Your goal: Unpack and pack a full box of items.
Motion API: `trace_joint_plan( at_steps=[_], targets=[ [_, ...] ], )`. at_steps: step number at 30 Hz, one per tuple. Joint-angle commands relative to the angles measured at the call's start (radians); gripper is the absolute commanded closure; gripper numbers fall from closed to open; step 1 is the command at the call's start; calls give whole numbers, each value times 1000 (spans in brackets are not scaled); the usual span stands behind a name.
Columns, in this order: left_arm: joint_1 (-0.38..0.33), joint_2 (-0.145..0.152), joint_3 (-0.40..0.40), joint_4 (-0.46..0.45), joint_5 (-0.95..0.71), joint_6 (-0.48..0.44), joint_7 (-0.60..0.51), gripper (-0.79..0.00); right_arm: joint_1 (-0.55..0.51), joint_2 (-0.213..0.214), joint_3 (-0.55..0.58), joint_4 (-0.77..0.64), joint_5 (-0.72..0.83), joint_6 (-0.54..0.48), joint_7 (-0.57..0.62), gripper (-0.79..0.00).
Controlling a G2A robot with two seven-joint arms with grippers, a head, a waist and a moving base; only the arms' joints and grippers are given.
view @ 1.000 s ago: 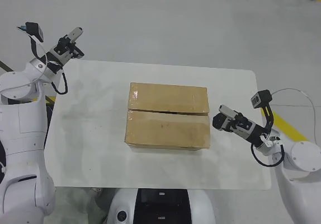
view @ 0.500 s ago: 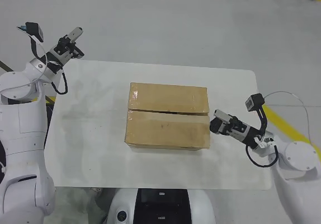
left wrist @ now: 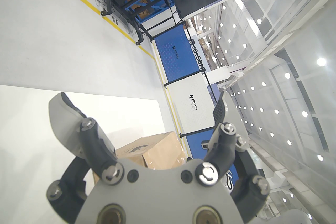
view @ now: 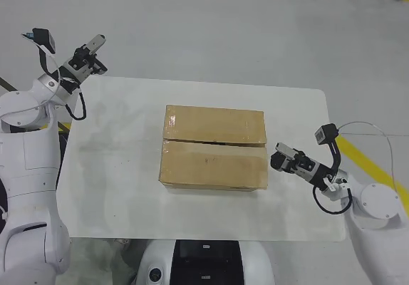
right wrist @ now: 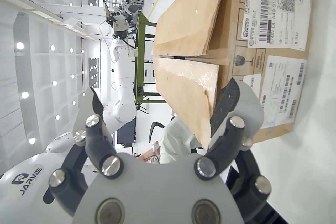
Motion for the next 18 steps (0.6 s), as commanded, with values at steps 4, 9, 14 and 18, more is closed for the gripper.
trace_joint_plan(
  at_steps=[4,9,14,18],
  targets=[
    [0,0,0,0,0,0,0,-785,24,-1,-25,27,-10,-16,-12,-785],
    [0,0,0,0,0,0,0,-785,31,0,-28,36,-7,-28,-23,-785],
    [0,0,0,0,0,0,0,-785,37,1,-44,36,-8,-28,-20,-785],
    [0,0,0,0,0,0,0,-785,45,-1,-71,41,6,-38,-22,-785]
  ],
)
